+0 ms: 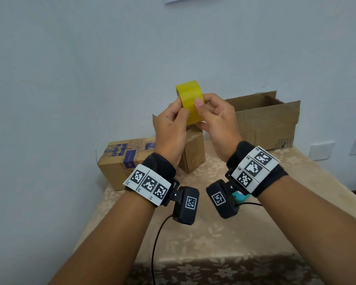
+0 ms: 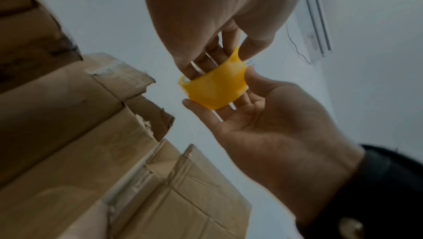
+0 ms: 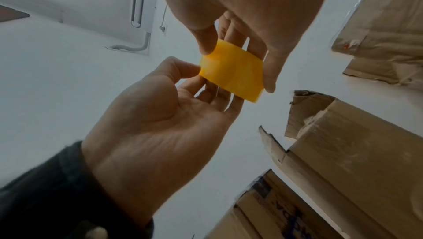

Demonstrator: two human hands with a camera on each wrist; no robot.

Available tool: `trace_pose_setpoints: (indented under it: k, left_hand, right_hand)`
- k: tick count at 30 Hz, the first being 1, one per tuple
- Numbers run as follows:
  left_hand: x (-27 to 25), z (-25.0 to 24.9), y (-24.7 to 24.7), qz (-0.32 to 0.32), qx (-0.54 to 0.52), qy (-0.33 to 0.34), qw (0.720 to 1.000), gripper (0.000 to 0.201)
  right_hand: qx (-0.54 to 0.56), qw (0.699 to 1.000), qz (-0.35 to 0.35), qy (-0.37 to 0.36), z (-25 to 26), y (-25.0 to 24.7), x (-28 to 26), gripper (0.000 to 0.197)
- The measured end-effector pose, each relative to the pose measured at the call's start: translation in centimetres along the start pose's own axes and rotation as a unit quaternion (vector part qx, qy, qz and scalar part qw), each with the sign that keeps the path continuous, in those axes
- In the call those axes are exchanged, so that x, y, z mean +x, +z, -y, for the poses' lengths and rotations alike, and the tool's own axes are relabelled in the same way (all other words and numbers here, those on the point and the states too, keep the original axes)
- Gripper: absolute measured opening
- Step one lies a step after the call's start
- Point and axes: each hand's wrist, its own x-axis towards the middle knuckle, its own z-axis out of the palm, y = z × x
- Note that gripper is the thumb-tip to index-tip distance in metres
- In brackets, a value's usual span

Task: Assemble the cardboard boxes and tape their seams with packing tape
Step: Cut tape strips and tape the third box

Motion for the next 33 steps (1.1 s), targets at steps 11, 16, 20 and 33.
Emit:
trace_pose_setpoints:
  k: [11,16,20,33]
  left_hand:
    - [0.2,0.4,-1.0,-0.016,0.119,0.073,0.99,0.043]
    - [0.2,-0.1,-1.7,0.024,0.126,0.087,0.988,0.042]
    - [0.0,0.0,-1.3,0.022,0.164,0.117,0.979,0.032]
    - [0.9,0.5,-1.1,-0.134,0.24,0.077,0.959,0.009]
  right_hand:
    - [-0.033,0.999,0.002,0.005,0.6,0.5,-0.3,0.021]
    - [-0.014,0.999,-0.009,0.034,0.8,0.6,0.0,0.023]
    - [0.016,0.998,-0.015,0.057,0.8,0.7,0.2,0.02]
    - [0.028,0.999,-0.014,0.017,-0.2,0.5,0.3,0.03]
